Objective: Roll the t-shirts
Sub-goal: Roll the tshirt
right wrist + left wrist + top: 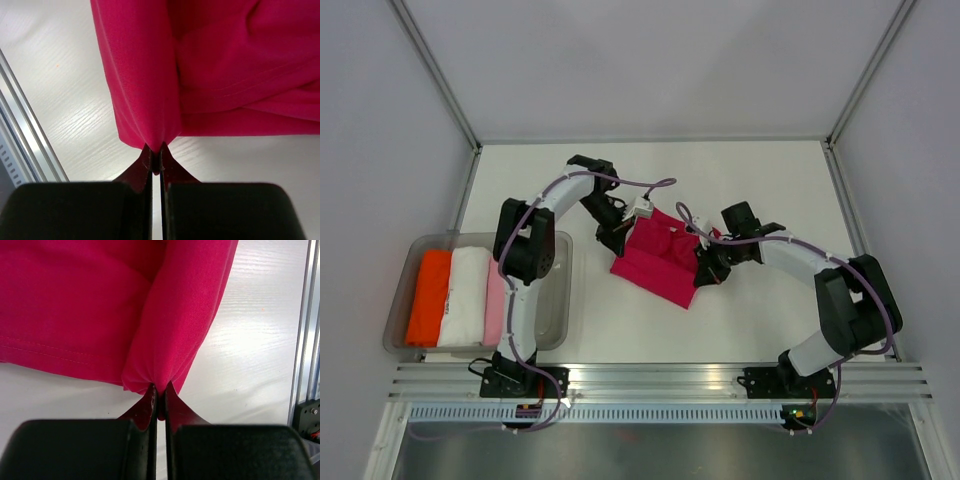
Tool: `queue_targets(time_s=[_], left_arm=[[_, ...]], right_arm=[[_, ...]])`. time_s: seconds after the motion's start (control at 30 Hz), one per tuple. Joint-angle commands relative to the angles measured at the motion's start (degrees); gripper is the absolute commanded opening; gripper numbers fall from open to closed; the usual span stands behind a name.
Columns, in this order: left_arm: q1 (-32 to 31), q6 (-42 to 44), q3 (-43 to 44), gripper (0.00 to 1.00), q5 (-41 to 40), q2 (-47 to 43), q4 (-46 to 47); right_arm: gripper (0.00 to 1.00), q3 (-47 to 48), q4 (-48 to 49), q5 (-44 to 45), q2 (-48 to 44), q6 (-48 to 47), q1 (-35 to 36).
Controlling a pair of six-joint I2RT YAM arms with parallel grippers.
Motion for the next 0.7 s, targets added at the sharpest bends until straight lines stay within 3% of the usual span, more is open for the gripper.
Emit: queue_targets(time_s=[0.0, 0.13, 0.3, 0.4, 0.5, 0.6, 0.67], left_arm=[[0.58, -4.63, 3.1, 0.06, 0.98, 2.47, -10.34], [0.75, -9.02, 3.54, 0.13, 0.1, 3.27, -6.39], [0.66, -15.53, 6.44, 0.15, 0.1, 4.49, -3.56], [0.58, -17.29, 6.8, 0.13, 0.54, 4.67, -3.82], [0.66, -18.95, 5.04, 0.11, 1.24, 3.71, -3.65], [0.66, -21.24, 3.63, 0.11, 2.82, 3.09, -2.25], [0.58, -22.39, 3.89, 0.12, 3.17, 3.35, -1.81]], right_arm=[[0.0, -0.43, 3.09, 1.16, 0.31, 3.13, -2.07], [0.04, -1.39, 7.82, 1.43, 1.09, 6.55, -3.91], [0.28, -0.52, 8.37, 7.21, 1.89, 11.03, -5.32], [0.29, 0.71, 8.46, 10.56, -3.26, 14.81, -6.11], [0.27, 1.25, 9.68, 17.58, -12.3, 26.83, -5.94], [0.22, -5.23, 19.75, 25.4, -20.75, 34.94, -1.03], [0.15, -8.41, 25.48, 26.39, -22.19, 37.84, 7.04]])
